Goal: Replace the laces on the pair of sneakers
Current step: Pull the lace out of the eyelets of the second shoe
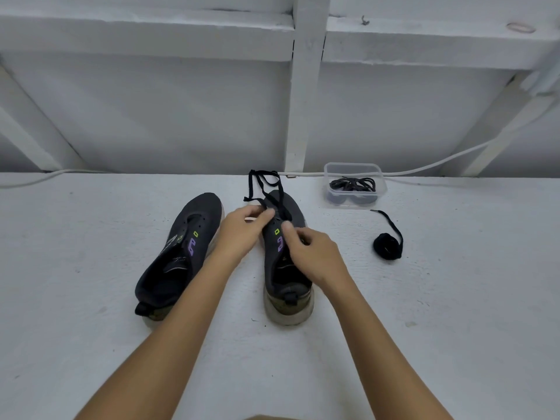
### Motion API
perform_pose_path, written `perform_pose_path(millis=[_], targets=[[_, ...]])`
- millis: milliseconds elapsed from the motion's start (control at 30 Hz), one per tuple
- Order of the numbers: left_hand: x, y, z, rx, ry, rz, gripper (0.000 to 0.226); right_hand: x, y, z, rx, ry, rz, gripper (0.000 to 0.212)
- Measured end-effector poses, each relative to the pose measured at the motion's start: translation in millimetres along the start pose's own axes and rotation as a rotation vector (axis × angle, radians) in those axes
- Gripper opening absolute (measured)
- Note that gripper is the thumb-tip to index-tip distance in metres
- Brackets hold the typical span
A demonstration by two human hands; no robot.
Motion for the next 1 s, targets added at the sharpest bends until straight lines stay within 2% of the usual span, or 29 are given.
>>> perform_pose_path(millis=[67, 133, 200, 333, 400, 600, 900, 1000], targets=[[-0.4, -1.0, -2.9, -0.062, 0.056, -0.033, 0.018, 6.5, 14.3, 4.4, 0.029, -0.098, -0.065, 0.041], [-0.5, -0.6, -8.6, -0.061, 0.064, -0.075, 0.021, 9.3, 29.6, 8.1, 0.106, -0.165, -0.131, 0.024], [-0.9, 2.8, -10.5, -0.016, 0.058, -0.06, 0.023, 7.9, 42.1, 12.2, 0.182, -0.197, -0.105, 0.016], [4.0, 10.9, -11.0, 0.055, 0.103, 0.008, 0.026, -2.5, 57.9, 14.3, 0.286, -0.296, -0.021, 0.016], [7.4, 13.3, -11.0, 0.076, 0.109, 0.028, 0.019, -6.4, 61.7, 12.8, 0.315, -0.35, -0.013, 0.017], [7.5, 17.1, -6.4, 0.103, 0.094, 0.081, 0.016, -13.4, 60.5, 8.7, 0.428, -0.424, -0.068, 0.018], [4.8, 14.3, -3.4, 0.126, 0.005, 0.07, 0.017, -17.3, 69.1, 15.6, 0.415, -0.491, -0.028, 0.02], [3.9, 13.7, -0.3, 0.159, -0.08, 0.071, 0.017, -18.0, 75.4, 12.5, 0.354, -0.428, 0.009, 0.017]])
Point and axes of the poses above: each hand's wrist, its own y-axis towards the middle knuckle, its own x-axis out of the back of the hand, z = x × y, the point moved 1 cm from there along y, towards the middle knuckle, and after that the axes turned 7 degrees about -z, right-handed, at the moved point
